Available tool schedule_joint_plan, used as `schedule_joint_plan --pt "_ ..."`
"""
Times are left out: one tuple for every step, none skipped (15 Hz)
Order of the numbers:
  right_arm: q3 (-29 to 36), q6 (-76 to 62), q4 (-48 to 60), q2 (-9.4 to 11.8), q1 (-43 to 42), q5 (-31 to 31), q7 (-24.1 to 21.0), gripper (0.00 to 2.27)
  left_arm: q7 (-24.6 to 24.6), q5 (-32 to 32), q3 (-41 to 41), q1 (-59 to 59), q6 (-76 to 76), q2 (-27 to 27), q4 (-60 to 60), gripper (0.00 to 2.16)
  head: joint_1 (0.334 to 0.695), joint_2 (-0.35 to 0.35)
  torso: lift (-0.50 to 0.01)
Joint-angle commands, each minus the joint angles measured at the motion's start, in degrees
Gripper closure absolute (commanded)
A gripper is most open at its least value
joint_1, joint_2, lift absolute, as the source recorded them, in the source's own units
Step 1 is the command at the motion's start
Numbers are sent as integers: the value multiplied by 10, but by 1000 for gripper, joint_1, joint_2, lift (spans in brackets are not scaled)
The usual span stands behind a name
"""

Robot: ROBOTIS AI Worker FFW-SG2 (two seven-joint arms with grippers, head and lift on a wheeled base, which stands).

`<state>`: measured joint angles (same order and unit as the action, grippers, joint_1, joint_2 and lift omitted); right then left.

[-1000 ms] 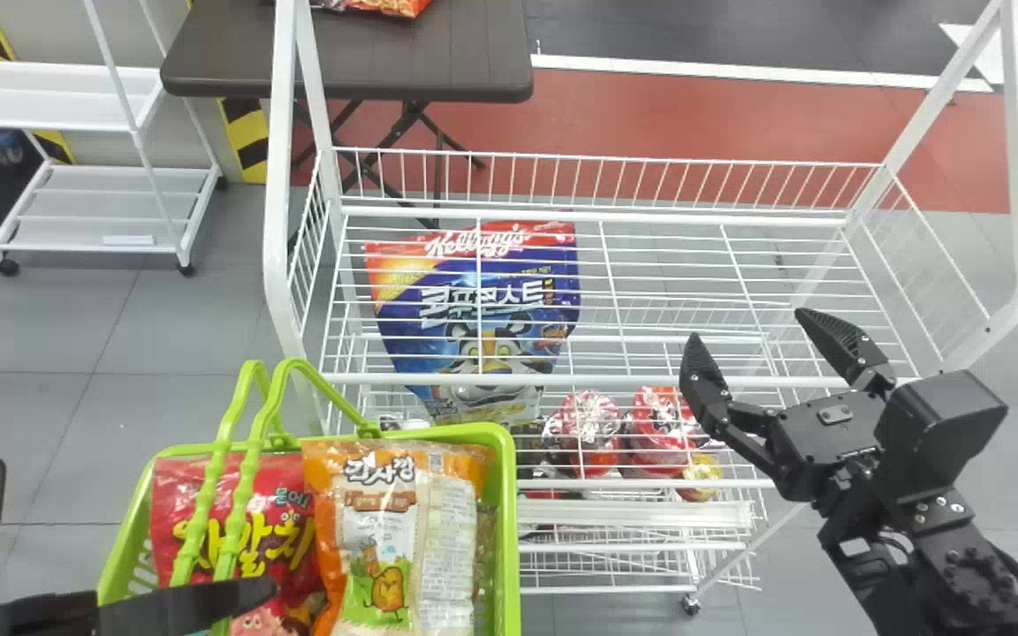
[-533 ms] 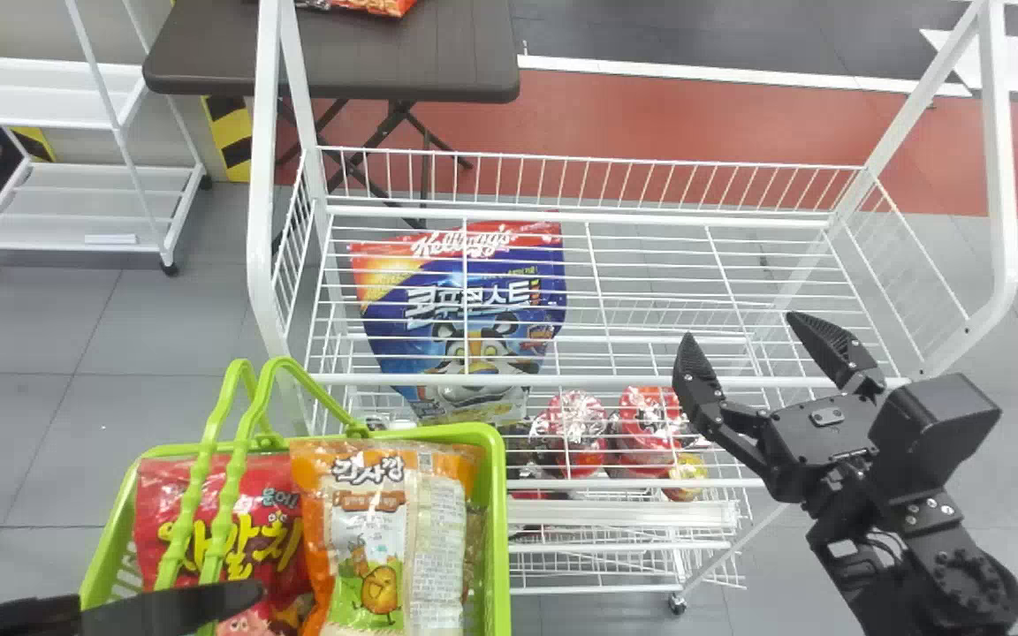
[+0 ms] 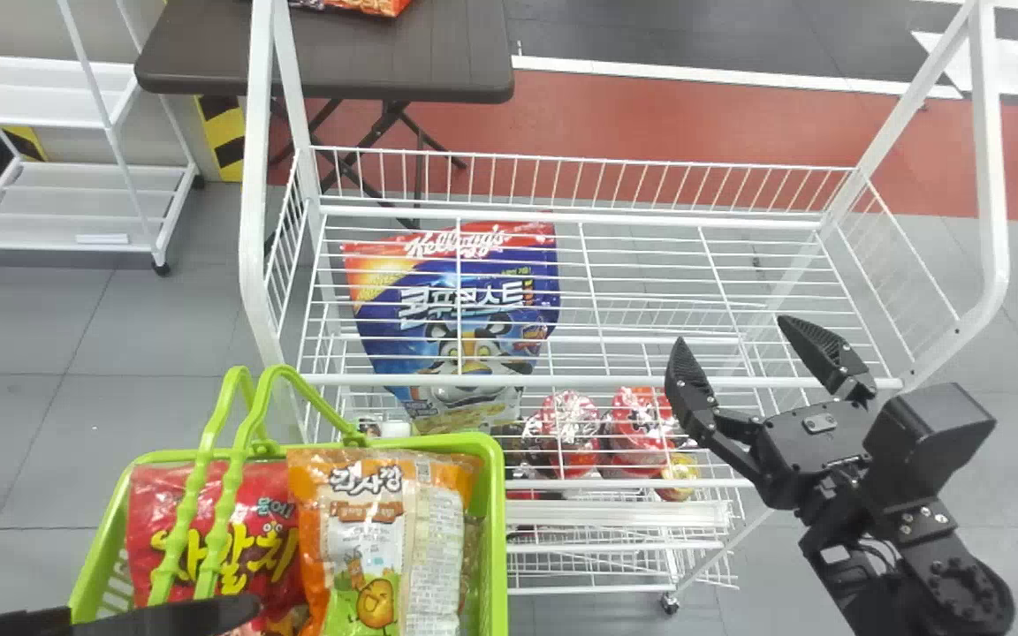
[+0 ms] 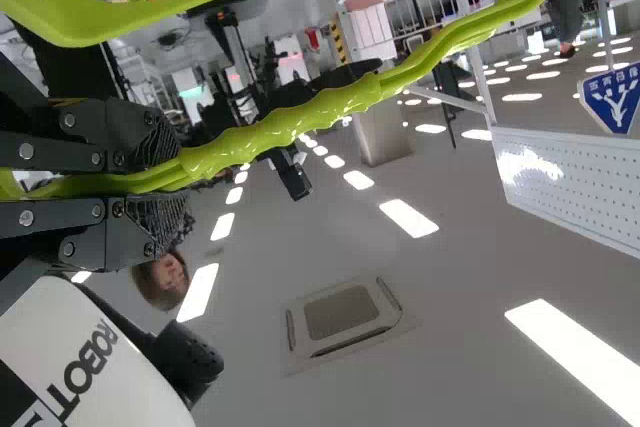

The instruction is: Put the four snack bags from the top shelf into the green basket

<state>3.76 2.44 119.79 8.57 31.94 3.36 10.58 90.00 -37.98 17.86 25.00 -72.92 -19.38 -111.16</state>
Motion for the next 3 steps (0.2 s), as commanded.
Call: schedule_joint_plan --pt "-1 0 0 0 1 1 1 39 6 0 1 2 -2 0 -4 2148 695 -111 0" --pt "-1 0 0 -1 1 1 1 39 6 0 1 2 -2 0 -5 2148 695 -111 0" --pt "-1 0 0 -1 1 1 1 39 6 0 1 3 -2 -1 -5 2148 695 -111 0"
